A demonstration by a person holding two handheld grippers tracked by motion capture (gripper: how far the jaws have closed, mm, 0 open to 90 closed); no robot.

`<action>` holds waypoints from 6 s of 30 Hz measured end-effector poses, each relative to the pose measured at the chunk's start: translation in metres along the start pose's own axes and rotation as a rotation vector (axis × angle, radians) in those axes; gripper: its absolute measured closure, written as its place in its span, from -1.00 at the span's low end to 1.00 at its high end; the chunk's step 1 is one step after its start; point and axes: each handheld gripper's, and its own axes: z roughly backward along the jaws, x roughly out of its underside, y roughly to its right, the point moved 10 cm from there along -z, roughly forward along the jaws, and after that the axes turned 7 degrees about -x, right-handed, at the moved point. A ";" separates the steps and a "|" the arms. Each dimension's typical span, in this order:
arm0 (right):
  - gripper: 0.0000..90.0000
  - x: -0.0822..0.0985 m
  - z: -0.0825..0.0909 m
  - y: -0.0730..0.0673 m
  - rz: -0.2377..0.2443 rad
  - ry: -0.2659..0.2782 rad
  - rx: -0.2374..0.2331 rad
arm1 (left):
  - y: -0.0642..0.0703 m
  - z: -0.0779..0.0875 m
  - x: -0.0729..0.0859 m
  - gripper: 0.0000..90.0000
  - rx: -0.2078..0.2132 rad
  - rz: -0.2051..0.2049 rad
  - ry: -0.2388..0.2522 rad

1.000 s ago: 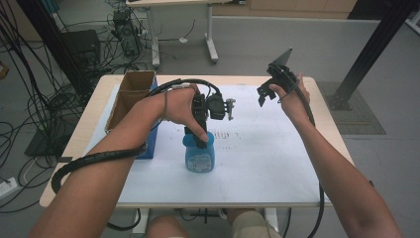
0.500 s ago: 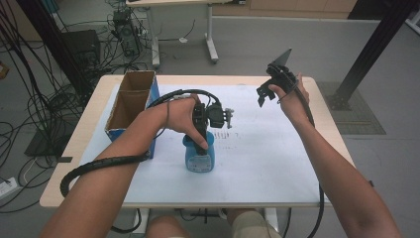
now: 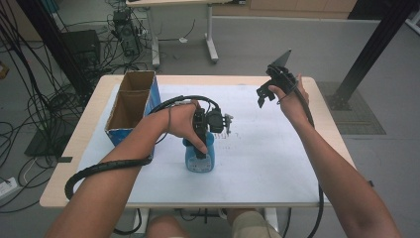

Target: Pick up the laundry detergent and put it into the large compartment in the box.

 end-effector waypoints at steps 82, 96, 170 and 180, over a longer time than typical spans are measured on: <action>-0.89 0.000 0.001 0.001 0.003 0.005 -0.005 | -0.001 0.001 -0.001 -0.83 0.011 0.000 -0.002; -0.89 0.000 0.002 0.001 0.004 0.006 -0.005 | -0.001 0.003 -0.002 -0.80 0.007 -0.005 -0.003; -0.89 0.000 0.003 0.003 0.004 0.007 -0.004 | -0.010 0.001 -0.005 -0.17 0.045 -0.007 -0.056; -0.89 0.000 0.003 0.002 0.005 0.007 -0.002 | -0.010 0.001 -0.004 -0.17 0.044 -0.001 -0.055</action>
